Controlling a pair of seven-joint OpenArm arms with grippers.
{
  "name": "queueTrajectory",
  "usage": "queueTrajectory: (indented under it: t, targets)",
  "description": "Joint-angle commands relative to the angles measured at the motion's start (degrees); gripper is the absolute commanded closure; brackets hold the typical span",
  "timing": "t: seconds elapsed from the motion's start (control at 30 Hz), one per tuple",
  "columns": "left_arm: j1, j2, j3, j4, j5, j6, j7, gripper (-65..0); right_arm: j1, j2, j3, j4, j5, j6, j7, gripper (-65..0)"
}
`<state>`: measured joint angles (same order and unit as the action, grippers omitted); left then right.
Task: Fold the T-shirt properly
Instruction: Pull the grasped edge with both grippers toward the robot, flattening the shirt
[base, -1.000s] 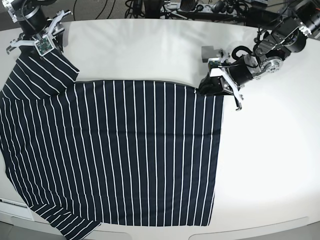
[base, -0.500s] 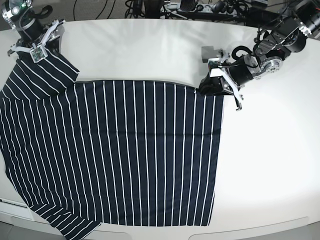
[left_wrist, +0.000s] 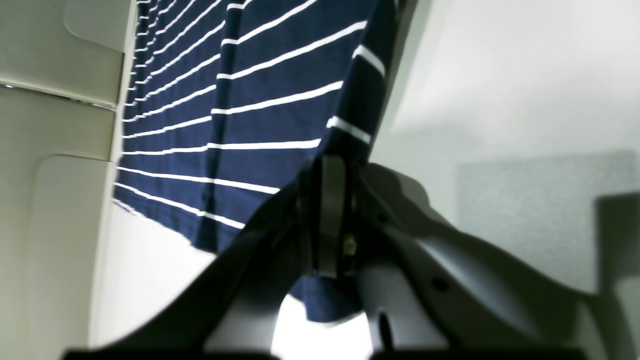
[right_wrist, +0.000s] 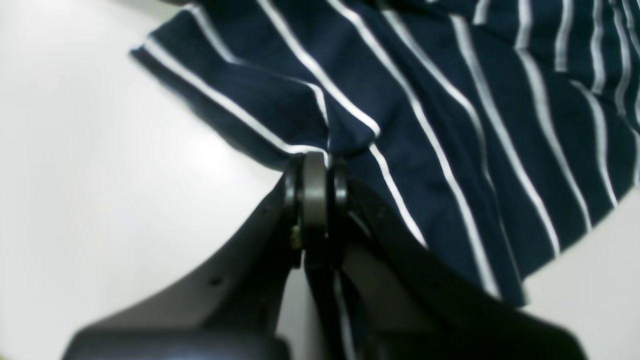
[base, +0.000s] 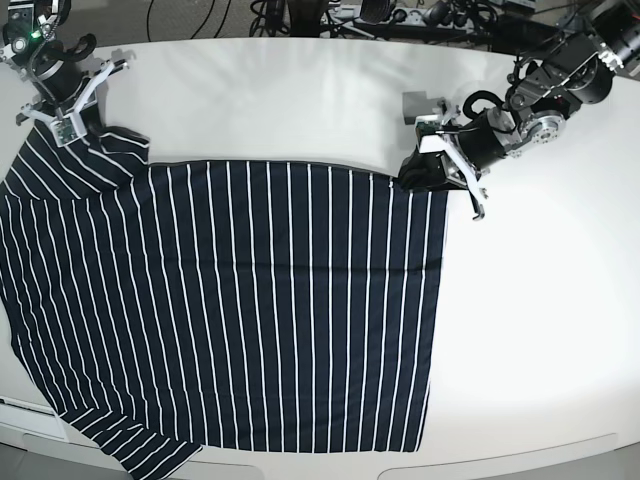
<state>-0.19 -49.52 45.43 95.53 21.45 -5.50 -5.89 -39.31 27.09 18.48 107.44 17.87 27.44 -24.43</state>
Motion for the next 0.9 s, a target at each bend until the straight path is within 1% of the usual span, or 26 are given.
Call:
queueTrajectory:
  t: [0.0,0.07,0.13,0.17,0.23,0.3,0.4,0.5,0.6,0.7,0.77,0.87]
  targets:
    - [0.87,-2.08,0.15,0.31,3.54,1.22,3.39,0.0,-0.96,0.81,0.42,2.45,0.42,0.22,0.74,0.0]
    - [2.49,-4.02,0.15,2.93,3.63,4.83,3.41,0.0,-2.99,1.46,0.68,5.92,-0.15,0.11,0.83,0.0]
    - [4.28,-6.19,0.15,6.32,4.85,7.15,3.93,0.0,-5.25,2.27,1.6,9.6,-1.18,-0.59,0.85,0.0]
    - [5.11,-7.32,0.15,8.17,5.77,7.74,4.74,0.0,-6.36,2.73,2.21,11.37,-2.1,-1.05,0.85,0.0]
    - [6.67,-9.73,0.15,11.72,6.19,7.87,6.16,0.0,-8.74,3.69,3.93,14.47,-3.74,-2.56,0.83,0.0]
    - [8.33,-12.09,0.15,14.8,6.16,7.87,6.67,0.0,-11.19,4.46,6.36,16.74,-3.96,-3.45,0.81,0.0]
    - [11.17,-14.93,0.15,18.91,6.23,7.91,8.31,0.0,-14.88,4.55,9.9,18.64,-3.06,-3.41,0.72,0.0]
    - [14.08,-17.29,0.15,22.14,8.83,8.33,11.15,0.0,-18.86,4.5,12.35,18.95,-1.29,-3.06,-0.02,0.0]
    - [16.7,-19.67,0.15,24.5,11.43,8.37,12.85,0.0,-22.47,4.48,13.14,18.95,-1.14,-2.36,-0.26,0.0]
    - [19.45,-21.75,0.15,26.23,11.56,8.74,14.03,0.0,-25.97,4.31,13.14,18.95,-1.11,-2.38,-0.26,0.0]
    - [21.42,-22.82,0.15,27.06,11.65,8.76,15.04,0.0,-28.11,4.04,13.14,18.95,-1.14,-3.02,-0.26,0.0]
    - [24.33,-23.89,0.15,27.93,14.78,8.79,17.05,0.0,-31.12,3.91,13.14,18.95,-1.05,-4.07,-0.26,0.0]
